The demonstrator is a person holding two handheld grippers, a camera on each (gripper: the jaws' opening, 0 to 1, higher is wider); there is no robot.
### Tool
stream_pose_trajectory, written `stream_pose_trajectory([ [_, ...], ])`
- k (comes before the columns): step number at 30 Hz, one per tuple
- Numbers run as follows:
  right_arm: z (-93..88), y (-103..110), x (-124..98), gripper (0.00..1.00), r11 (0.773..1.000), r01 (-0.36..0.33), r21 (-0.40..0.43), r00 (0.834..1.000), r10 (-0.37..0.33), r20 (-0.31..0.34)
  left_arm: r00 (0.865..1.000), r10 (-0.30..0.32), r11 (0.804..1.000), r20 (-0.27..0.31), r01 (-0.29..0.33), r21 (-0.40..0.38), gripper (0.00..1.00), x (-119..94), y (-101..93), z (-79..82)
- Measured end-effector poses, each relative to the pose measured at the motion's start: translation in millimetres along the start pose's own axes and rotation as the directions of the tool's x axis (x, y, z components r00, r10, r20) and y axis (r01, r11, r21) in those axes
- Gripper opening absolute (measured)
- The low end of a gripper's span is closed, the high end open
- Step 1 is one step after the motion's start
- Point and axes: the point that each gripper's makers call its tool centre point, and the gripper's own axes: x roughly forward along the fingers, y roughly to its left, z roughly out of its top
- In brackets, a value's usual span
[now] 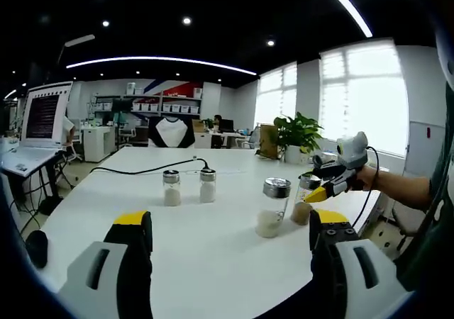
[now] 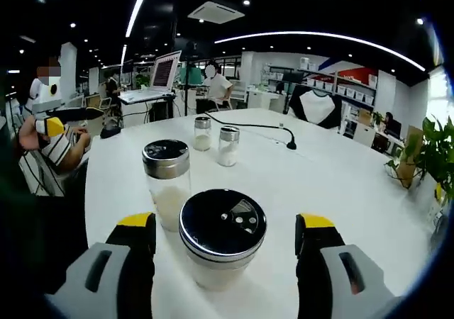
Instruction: Rotate the seasoning bottle until the label or dispensing opening points toward the visible target arrow and the bottle remains upright within the marked orientation range
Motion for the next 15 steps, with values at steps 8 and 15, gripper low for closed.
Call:
stream_pose_trajectory([
  [8,-9.1,12,5,0.69,0.989,-0.145,0.037,0.989,0.144,0.044,1.000,-0.021,1.000,0.022,0.021,0.002,0.97,0,-4.1,5.2],
  [15,-13.1,14,9,0.62,0.982,-0.181,0.049,0.983,0.180,0.025,0.999,-0.026,1.000,0.028,0.026,0.001,0.97,0,-5.5,7.8],
])
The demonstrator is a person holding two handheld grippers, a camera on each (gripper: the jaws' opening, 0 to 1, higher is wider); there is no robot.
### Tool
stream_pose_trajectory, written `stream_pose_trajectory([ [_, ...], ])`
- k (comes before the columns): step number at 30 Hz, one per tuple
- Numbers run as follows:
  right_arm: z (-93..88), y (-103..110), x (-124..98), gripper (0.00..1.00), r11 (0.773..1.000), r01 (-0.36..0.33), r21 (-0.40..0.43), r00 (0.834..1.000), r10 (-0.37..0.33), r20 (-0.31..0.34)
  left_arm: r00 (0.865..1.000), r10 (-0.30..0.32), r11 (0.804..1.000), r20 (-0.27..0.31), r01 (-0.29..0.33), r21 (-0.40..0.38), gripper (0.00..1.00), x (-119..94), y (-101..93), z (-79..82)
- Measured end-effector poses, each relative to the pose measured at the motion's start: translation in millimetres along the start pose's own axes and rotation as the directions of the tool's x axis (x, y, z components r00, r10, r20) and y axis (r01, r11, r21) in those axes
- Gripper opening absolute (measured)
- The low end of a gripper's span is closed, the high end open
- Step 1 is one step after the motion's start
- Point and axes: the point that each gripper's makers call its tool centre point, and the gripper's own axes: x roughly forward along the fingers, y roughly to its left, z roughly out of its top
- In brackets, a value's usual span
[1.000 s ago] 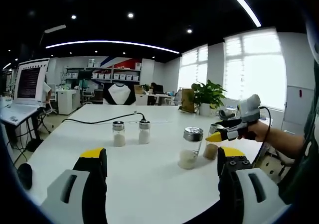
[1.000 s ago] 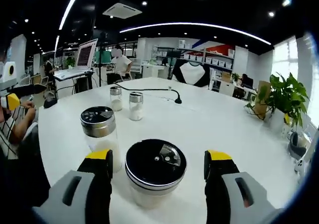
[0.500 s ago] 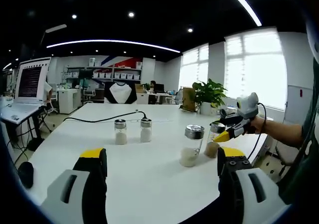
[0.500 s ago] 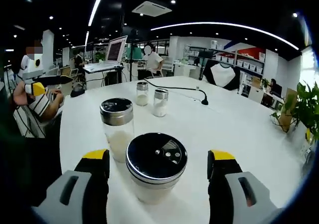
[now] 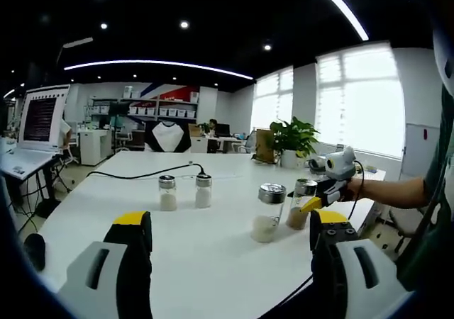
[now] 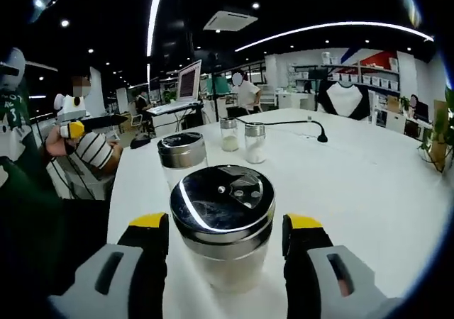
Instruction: Rotate the seasoning bottle until the label or dispensing opening points toward the visible target arrow and the bottle remains upright within the marked orientation range
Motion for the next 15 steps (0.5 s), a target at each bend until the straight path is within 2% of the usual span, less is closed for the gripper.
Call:
stream_pose_trajectory([
  [4,-0.9,-4.2,0.5,0.66,1.000,0.008,-0.003,1.000,-0.008,-0.004,1.000,-0.013,1.000,-0.005,0.013,-0.023,0.97,-1.4,-1.2,-3.1],
  [7,2.1,0.0,0.6,0.52,1.000,-0.023,-0.008,1.000,0.024,0.019,1.000,-0.010,1.000,-0.010,0.010,-0.010,0.98,-1.9,-1.2,-4.0],
  [15,3.0,-0.1,4.5,0.45,0.999,-0.030,-0.044,0.999,0.031,0.009,1.000,-0.011,1.000,-0.013,0.011,-0.002,0.98,0.0,-3.1,-1.7],
])
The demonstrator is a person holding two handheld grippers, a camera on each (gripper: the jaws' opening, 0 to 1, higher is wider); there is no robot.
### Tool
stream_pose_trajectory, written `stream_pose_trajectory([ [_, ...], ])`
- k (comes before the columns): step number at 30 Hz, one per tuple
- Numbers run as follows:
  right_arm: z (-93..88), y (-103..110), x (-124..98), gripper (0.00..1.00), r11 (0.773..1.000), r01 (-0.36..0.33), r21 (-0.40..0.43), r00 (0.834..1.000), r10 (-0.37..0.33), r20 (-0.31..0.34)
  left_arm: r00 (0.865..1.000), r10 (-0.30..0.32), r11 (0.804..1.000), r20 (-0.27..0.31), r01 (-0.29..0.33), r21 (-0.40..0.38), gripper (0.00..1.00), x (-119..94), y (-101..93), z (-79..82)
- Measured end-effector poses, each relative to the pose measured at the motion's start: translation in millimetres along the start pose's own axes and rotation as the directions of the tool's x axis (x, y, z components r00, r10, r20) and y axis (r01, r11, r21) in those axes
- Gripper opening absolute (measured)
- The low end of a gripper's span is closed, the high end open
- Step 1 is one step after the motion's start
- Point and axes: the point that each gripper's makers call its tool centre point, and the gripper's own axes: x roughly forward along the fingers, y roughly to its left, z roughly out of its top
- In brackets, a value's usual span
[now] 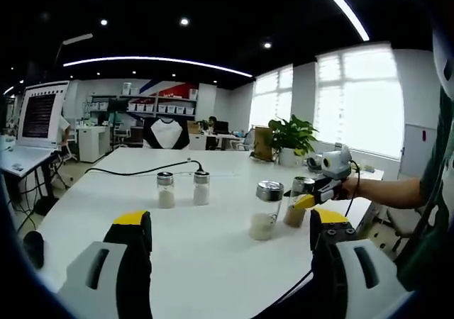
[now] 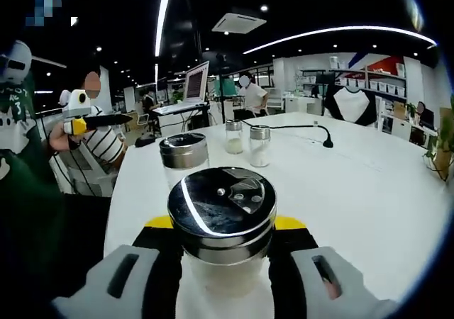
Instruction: Rotate the seasoning bottle until the label or dispensing opening points toward the visible target arrow and the bottle remains upright within the marked orientation range
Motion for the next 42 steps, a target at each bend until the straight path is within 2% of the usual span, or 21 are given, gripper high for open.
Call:
stream_pose_trajectory([
  [29,-0.8,-1.5,-0.4,0.44,1.000,0.009,-0.023,1.000,-0.009,0.009,1.000,-0.001,1.000,-0.013,0.001,-0.005,0.98,-1.1,-4.0,-3.5],
  [42,-1.5,-4.5,-0.8,0.44,0.996,0.092,0.015,0.996,-0.092,0.016,1.000,0.005,1.000,0.000,-0.005,0.002,1.00,4.5,2.0,2.3],
])
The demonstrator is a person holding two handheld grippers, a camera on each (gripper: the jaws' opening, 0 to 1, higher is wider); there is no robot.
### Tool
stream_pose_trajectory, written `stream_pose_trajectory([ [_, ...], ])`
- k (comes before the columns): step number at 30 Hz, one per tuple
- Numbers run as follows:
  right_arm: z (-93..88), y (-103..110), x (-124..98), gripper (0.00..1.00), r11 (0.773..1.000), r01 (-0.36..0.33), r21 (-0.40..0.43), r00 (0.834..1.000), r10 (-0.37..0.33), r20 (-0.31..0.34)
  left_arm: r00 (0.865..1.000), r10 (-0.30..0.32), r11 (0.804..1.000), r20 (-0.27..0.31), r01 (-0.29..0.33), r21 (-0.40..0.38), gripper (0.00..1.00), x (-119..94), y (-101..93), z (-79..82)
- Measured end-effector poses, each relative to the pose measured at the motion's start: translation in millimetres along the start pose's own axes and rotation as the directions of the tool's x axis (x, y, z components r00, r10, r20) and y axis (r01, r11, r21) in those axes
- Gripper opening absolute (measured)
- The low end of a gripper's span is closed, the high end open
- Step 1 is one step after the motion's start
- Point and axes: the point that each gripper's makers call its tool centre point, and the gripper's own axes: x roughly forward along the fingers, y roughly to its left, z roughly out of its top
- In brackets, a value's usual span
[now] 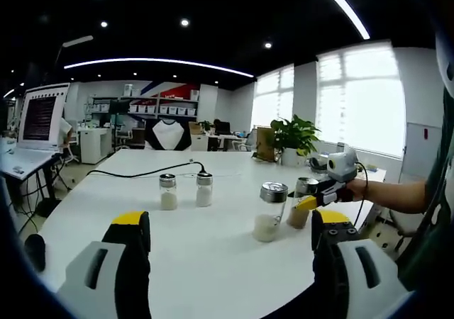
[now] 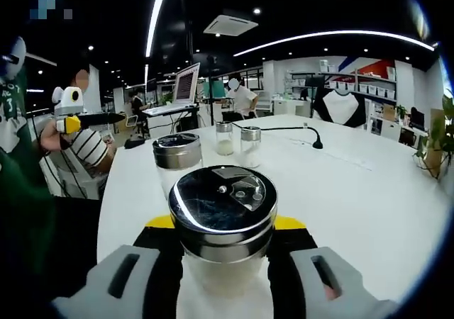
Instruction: Rotate the seasoning bottle until the label or dispensing opening points toward the visible target arrow and the bottle remains upright within the marked orientation range
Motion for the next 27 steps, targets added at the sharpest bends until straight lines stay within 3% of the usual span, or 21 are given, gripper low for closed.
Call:
stream_pose_trajectory([
  [9,-2.2,-3,0,0.44,0.999,0.051,0.019,0.998,-0.050,-0.040,1.000,-0.017,1.000,0.001,0.017,-0.015,1.00,-1,-4.8,-3.8],
  [12,-2.7,-3,0,0.44,0.997,0.072,0.025,0.996,-0.070,-0.049,0.999,-0.020,1.000,0.027,0.020,-0.023,1.00,-3,-4.3,-1.3],
  [27,-2.9,-7,1,0.44,0.985,0.161,0.063,0.986,-0.158,-0.049,0.998,-0.036,0.999,0.051,0.037,-0.006,1.00,2,-9.6,7.0],
])
